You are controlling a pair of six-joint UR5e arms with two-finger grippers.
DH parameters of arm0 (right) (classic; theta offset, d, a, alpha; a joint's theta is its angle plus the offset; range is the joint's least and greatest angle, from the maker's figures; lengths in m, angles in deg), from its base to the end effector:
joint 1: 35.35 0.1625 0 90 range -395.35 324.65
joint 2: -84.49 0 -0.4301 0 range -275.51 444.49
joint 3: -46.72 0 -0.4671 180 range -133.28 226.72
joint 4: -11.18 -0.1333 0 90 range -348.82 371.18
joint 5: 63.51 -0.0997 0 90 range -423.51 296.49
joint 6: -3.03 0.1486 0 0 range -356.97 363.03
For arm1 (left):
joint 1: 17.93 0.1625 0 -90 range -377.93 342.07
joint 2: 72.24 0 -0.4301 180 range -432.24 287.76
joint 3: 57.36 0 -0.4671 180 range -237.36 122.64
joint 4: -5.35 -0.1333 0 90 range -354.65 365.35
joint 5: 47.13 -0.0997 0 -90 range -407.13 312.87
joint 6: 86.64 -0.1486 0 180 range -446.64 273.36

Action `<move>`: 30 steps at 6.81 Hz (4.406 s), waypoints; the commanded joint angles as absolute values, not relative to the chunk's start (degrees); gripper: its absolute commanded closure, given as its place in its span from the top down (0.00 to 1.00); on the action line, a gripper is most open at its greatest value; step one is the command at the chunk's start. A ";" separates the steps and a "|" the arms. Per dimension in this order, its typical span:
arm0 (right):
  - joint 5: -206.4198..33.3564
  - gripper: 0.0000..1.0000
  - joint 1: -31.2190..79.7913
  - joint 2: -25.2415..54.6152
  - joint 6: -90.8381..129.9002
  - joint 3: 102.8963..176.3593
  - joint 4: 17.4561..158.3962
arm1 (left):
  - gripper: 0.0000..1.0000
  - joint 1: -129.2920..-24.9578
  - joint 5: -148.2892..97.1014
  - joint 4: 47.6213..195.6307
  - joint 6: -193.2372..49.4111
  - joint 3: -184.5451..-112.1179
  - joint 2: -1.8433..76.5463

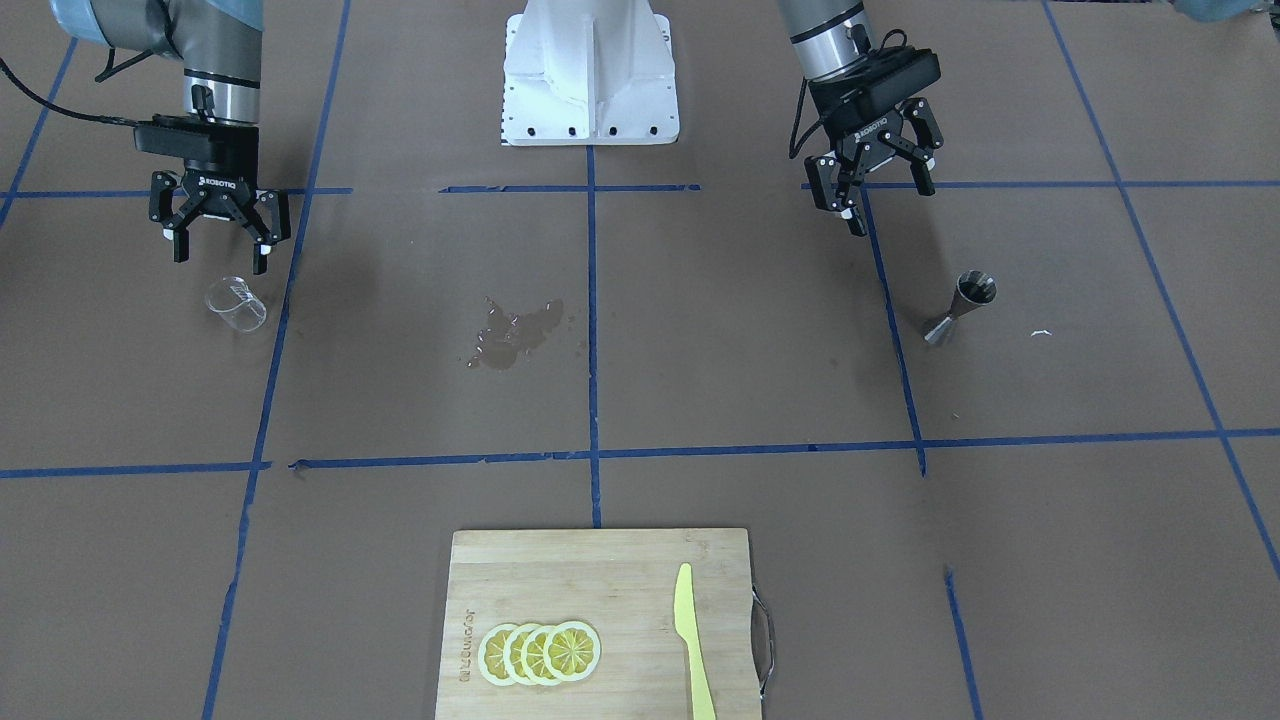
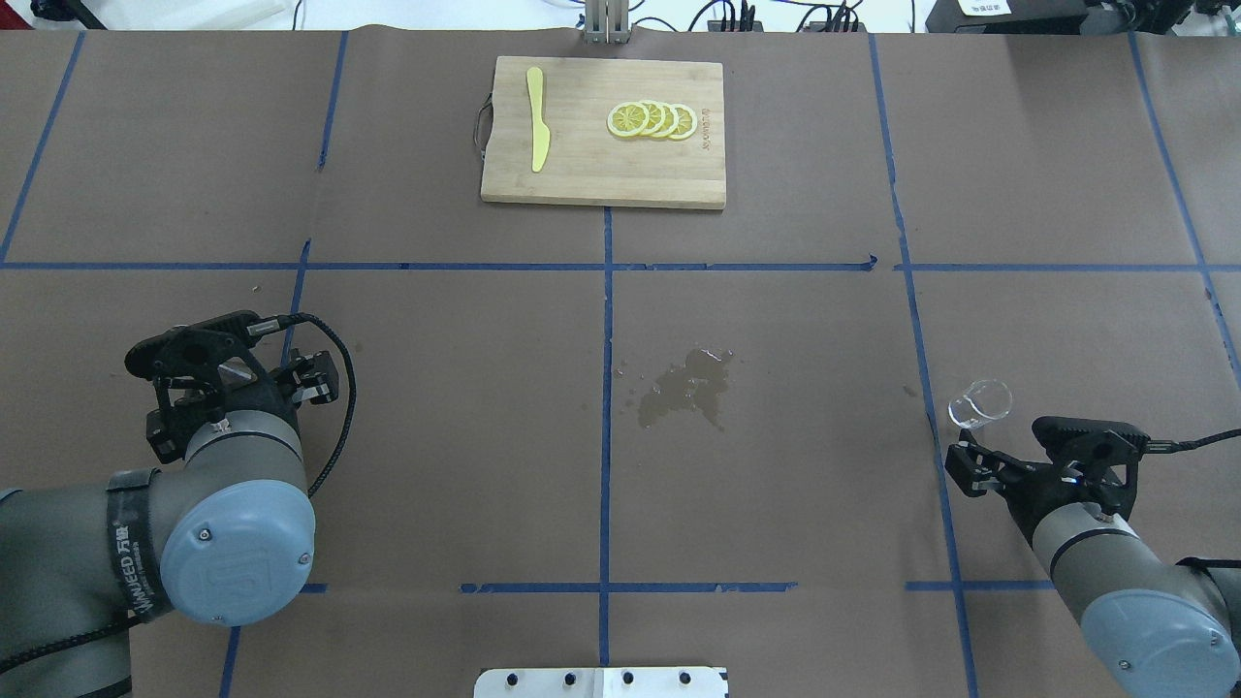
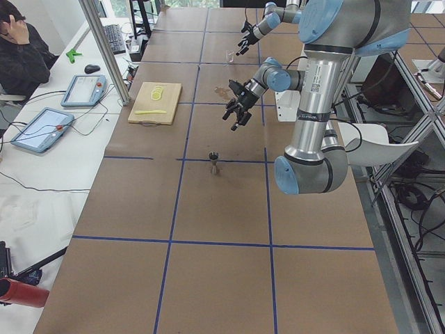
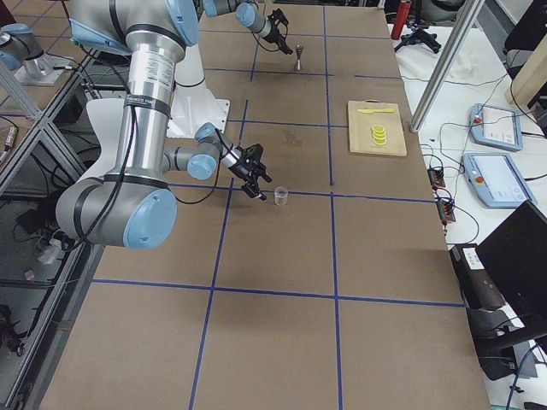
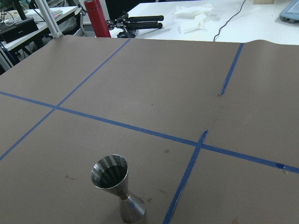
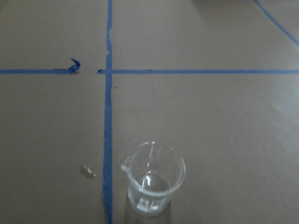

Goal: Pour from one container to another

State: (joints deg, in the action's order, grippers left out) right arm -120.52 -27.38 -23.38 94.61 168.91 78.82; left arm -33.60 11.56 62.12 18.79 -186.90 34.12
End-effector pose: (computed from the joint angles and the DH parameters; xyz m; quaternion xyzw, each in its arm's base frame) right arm -0.4407 -0.2780 0.4967 0.2859 -0.2862 0.1648 0.8995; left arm 0.4476 -0.3442 0.2671 0.2650 0.1887 -0.3042 0.8953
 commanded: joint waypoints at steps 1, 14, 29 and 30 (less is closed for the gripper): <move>-135.95 1.00 -24.65 -24.40 88.85 175.36 78.94 | 1.00 -33.75 12.20 62.21 16.81 -188.22 34.46; -197.17 1.00 45.06 1.17 -6.61 155.12 120.34 | 0.99 -90.63 66.01 95.66 -76.78 -167.65 33.69; -198.95 1.00 52.36 -6.74 -3.39 145.25 112.52 | 1.00 -108.90 87.33 107.39 -84.02 -146.66 18.20; -199.04 1.00 52.46 -6.82 -3.39 145.07 112.52 | 1.00 -108.37 87.87 107.30 -82.27 -146.75 17.94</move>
